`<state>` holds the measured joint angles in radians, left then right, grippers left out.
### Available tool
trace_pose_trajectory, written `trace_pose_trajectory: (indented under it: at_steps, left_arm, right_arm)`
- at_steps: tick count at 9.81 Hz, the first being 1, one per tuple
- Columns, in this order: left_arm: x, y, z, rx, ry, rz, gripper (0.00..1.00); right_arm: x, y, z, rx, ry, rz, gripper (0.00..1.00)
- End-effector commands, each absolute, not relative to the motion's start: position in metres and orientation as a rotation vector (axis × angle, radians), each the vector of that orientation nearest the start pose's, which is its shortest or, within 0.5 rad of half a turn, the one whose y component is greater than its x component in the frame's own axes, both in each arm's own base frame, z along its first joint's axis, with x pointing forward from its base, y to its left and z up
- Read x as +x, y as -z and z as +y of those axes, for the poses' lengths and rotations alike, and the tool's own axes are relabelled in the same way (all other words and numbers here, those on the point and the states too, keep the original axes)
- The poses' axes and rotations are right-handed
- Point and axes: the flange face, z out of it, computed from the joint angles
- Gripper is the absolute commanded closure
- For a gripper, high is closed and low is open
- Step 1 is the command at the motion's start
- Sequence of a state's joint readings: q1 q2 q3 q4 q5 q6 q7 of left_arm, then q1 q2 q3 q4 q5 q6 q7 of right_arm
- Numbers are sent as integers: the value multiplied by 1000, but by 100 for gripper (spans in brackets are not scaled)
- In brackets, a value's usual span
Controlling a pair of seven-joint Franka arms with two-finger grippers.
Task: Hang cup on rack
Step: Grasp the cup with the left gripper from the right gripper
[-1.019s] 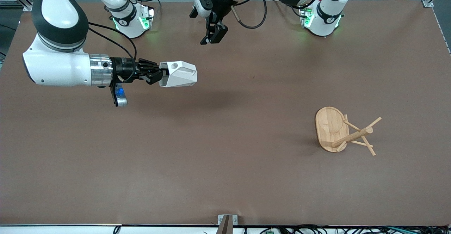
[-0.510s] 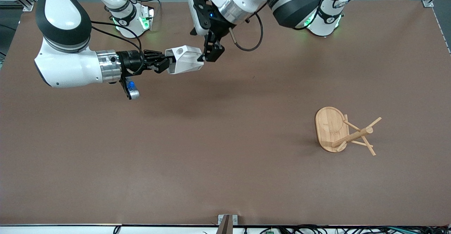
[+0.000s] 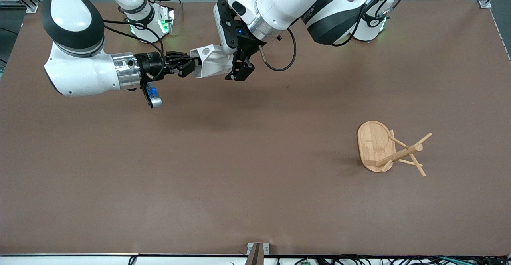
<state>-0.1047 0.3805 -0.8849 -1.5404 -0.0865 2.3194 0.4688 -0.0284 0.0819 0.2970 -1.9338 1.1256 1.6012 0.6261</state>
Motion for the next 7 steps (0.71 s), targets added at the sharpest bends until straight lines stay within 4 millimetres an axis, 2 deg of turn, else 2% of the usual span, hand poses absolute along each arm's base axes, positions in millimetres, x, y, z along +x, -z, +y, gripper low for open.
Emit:
trace_pose_trajectory:
  at_steps: [1,4,5,6,7]
  left_arm:
    - [442,-536,-518,-2810,688,2134,0]
    - [440,-529,-518,-2816,667,2132,2]
    - [439,-527,-518,-2814,659,2135,26]
    - [439,-525,-517,-2817,647,2130,69]
    - [440,-524,-516,-2818,642,2127,88]
  right_arm:
    - [500,-483,240,-1938,-957,670,100]
    - [498,-485,245,-1931,-956,663,100]
    - [497,-487,246,-1927,-957,661,100]
    - [497,-487,247,-1929,-955,659,100]
    - [495,-489,250,-1931,-957,653,100]
